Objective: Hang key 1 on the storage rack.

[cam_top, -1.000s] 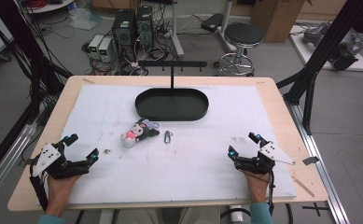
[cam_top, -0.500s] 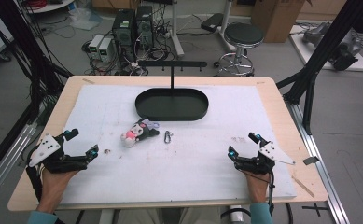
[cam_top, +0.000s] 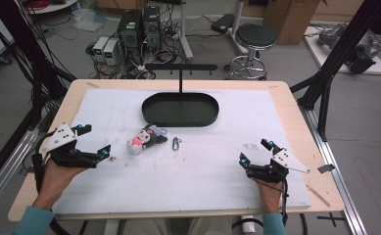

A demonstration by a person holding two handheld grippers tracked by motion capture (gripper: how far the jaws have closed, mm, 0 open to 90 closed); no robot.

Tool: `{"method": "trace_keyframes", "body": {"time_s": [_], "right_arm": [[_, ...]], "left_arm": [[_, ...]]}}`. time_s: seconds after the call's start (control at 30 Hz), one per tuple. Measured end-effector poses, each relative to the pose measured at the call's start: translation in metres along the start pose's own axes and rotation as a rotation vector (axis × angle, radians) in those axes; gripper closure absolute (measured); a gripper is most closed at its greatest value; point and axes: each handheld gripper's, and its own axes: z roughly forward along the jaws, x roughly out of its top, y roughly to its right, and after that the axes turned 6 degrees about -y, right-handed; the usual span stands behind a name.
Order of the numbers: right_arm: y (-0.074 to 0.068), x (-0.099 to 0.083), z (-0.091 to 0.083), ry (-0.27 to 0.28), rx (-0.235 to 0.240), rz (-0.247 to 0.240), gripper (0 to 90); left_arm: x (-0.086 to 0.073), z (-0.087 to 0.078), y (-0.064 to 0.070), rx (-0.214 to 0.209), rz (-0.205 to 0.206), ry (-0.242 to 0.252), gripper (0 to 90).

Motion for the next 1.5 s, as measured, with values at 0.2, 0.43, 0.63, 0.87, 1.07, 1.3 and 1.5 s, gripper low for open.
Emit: {"method": "trace_keyframes", "body": {"time_s": [0.2, 0.43, 0.63, 0.87, 1.07, 1.3, 1.5], "right_arm": [[0.000, 0.000, 0.000, -0.001, 0.001, 0.002, 1.2], [0.000, 0.000, 0.000, -0.001, 0.000, 0.001, 1.2], [0.000, 0.000, 0.000, 0.003, -0.002, -0.004, 1.2], [0.000, 0.000, 0.000, 0.004, -0.001, -0.004, 1.2], [0.000, 0.000, 0.000, 0.004, 0.000, -0.003, 1.2], [0.000, 0.000, 0.000, 0.003, 0.001, -0.002, 1.2], [0.000, 0.000, 0.000, 0.002, 0.001, -0.002, 1.2]], "left_arm": [[0.017, 0.011, -0.002, -0.012, 0.040, -0.080, 1.7], [0.029, 0.027, -0.005, -0.042, 0.081, -0.184, 1.7], [0.037, 0.041, -0.004, -0.079, 0.107, -0.258, 1.7], [0.048, 0.064, -0.001, -0.108, 0.128, -0.368, 1.7], [0.055, 0.082, 0.003, -0.119, 0.133, -0.457, 1.7], [0.055, 0.100, 0.008, -0.105, 0.129, -0.537, 1.7], [0.053, 0.110, 0.007, -0.078, 0.118, -0.609, 2.1]]}}
